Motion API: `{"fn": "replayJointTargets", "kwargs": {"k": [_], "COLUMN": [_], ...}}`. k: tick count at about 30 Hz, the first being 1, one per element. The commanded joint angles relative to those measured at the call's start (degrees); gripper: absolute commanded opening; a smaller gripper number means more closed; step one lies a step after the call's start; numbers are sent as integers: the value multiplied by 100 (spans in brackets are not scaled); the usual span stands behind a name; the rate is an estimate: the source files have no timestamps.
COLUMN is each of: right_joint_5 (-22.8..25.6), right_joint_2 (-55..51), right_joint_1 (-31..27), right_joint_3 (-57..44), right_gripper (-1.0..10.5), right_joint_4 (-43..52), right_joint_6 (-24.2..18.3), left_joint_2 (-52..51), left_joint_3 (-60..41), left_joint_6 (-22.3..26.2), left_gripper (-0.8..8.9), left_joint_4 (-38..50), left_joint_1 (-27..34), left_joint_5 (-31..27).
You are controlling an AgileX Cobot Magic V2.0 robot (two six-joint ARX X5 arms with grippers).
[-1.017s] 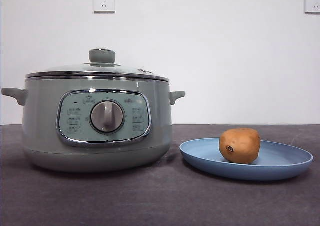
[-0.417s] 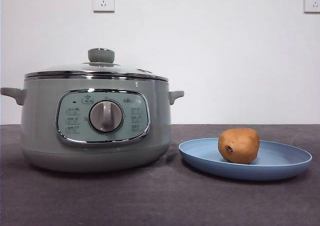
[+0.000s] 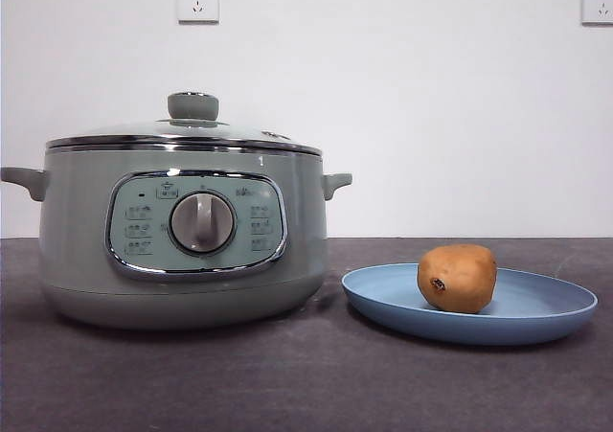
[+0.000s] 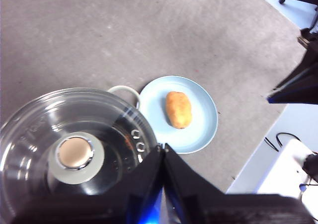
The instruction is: Take the potato out from the steamer,put the potato on the plate,close the lid
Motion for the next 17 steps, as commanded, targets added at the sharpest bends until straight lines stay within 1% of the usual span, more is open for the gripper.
{"fn": "replayJointTargets", "kwargs": {"k": [1,7,8,11,12,14,17], "right_joint_5": [0,0,2,-2,0,-2,0], "right_joint_2": [-15,-15,-15,-15,-15,-15,-15], "right_joint_1": [-2,-2,-2,-2,-2,-2,-2], "right_joint_3": [-4,-4,-4,-4,-4,-4,-4], "right_gripper": [-1,-1,-1,-1,-1,-1,-1], "right_joint_4": [28,28,28,28,26,28,26], "right_joint_6": [-28,-28,-28,-28,-28,-28,-28], "left_joint_2": [22,22,-4,-304,-417,-702,-1121], "left_joint_3": [-20,-20,-20,-24,-26,-37,-223], "left_joint_6": [-20,-20,-20,-35,-35,-37,-37], "left_gripper": [-4,-3,-3,-3,-3,-3,-3], "left_joint_4": [-107,-68,-17,81,138,328,804], "left_joint_1": [17,24,68,168,186,197,197], "left_joint_5": [9,11,-63,-168,-267,-675,-876]}}
